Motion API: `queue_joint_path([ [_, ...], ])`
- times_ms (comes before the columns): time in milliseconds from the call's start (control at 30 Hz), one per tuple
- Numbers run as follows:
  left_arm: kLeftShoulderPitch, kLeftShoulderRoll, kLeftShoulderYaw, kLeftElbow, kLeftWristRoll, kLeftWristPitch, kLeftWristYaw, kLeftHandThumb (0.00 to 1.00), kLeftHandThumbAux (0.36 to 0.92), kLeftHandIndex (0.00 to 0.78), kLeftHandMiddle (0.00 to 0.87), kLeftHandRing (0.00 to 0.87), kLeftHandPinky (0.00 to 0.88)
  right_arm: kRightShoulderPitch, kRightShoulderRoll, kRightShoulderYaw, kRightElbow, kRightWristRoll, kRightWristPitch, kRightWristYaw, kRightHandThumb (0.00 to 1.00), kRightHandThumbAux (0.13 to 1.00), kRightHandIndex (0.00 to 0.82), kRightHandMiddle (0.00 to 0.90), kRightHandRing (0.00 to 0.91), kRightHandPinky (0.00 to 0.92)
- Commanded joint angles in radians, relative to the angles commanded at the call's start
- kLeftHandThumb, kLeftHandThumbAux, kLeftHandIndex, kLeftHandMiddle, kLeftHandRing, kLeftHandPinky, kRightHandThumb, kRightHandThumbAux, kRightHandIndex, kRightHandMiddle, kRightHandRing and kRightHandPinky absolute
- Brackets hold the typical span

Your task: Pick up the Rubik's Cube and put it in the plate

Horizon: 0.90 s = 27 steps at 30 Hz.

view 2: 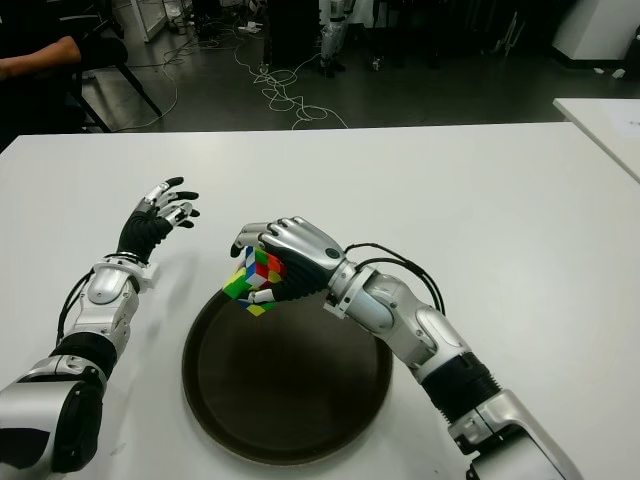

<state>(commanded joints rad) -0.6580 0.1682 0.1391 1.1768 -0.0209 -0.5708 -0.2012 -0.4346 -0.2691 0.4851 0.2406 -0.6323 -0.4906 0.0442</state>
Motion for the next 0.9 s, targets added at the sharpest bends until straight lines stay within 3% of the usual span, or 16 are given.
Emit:
queue_joint_path([
  [633, 0.000, 0.003, 0.001, 0.000, -0.003, 0.006, -0.003, 0.450, 0.650, 0.144, 0.278, 0.369, 0.418, 0.001, 0.003, -0.003, -0.005, -0.042, 0.018, 0.000, 0.819, 0.704, 0.364, 0.481, 0.500, 0.491],
  [900, -0.001, 0.003, 0.004, 0.000, -0.005, 0.017, 0.001, 0.445, 0.650, 0.147, 0.288, 0.368, 0.412, -0.003, 0.002, 0.001, -0.009, -0.067, 0.036, -0.011, 0.821, 0.703, 0.367, 0.466, 0.411, 0.409],
])
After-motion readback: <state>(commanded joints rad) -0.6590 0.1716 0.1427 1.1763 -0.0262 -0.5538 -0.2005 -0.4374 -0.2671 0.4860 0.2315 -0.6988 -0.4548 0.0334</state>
